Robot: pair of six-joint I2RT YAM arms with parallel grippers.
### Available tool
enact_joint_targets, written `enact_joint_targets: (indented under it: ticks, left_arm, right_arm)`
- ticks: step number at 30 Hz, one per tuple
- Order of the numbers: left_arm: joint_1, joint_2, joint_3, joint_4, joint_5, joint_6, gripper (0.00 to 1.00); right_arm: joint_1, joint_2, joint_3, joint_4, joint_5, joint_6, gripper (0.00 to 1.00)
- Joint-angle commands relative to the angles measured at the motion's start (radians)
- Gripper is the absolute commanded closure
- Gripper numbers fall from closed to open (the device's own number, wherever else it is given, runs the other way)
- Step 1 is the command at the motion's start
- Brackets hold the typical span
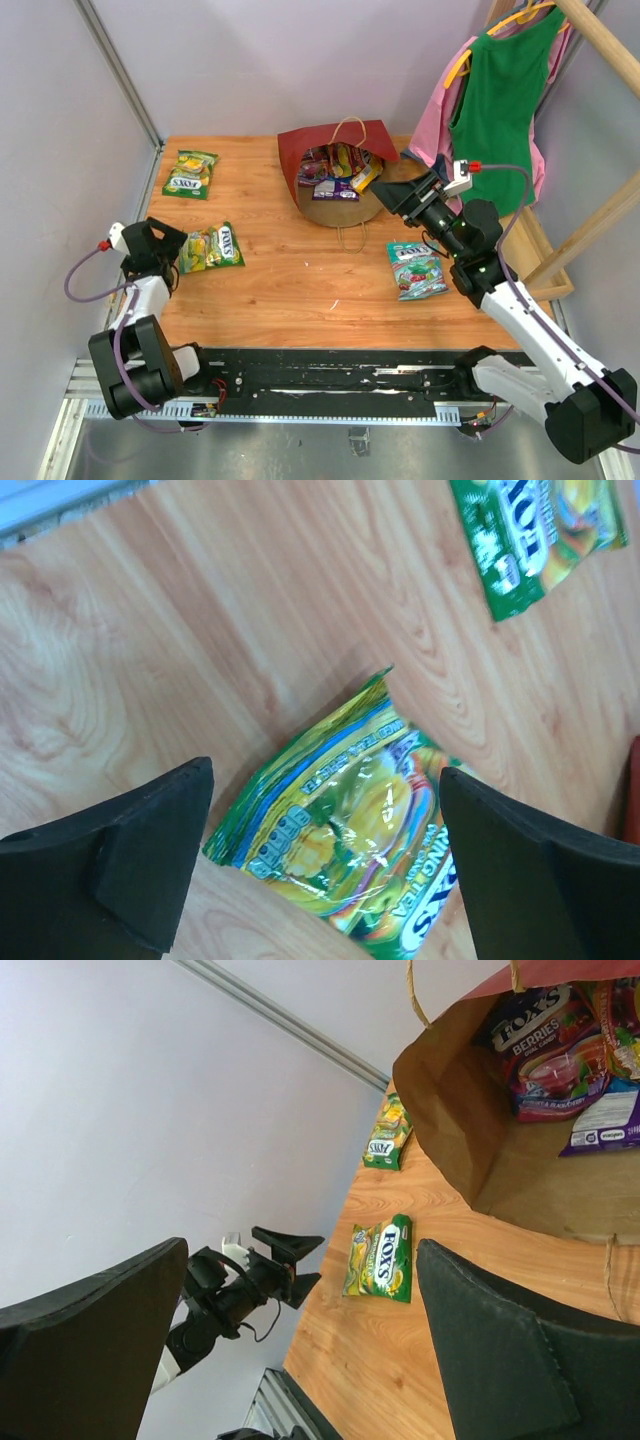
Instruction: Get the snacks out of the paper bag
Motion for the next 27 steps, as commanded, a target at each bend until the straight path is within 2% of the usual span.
enact_joint_targets:
  ticks: [1, 6, 13, 21, 27]
  left_arm:
    - [0.007, -0.085, 0.056, -0.052, -0.028, 0.042, 0.00]
    - [0.006, -0.176, 0.040, -0.042, 0.094, 0.016, 0.00]
    - [-0.005, -0.134, 0.028, -0.046, 0.217, 0.044, 0.00]
    - [-0.168, 0.005, 0.048, -0.005, 0.198, 0.058, 0.00]
    - [-0.189, 0.057, 0.056, 0.026, 0.182, 0.047, 0.00]
  right_arm:
    - [-0.013, 0.013, 0.006, 0.042, -0.038, 0.024, 0.01]
    - [-0.013, 0.027, -0.003, 0.086, -0.048, 0.049, 0.01]
    - [-0.013, 0.041, 0.007, 0.064, -0.049, 0.076, 0.01]
    - [-0.011, 0.063, 0.020, 0.076, -0.078, 0.091, 0.01]
    - [-0.012, 0.042, 0.015, -0.010, -0.023, 0.083, 0.01]
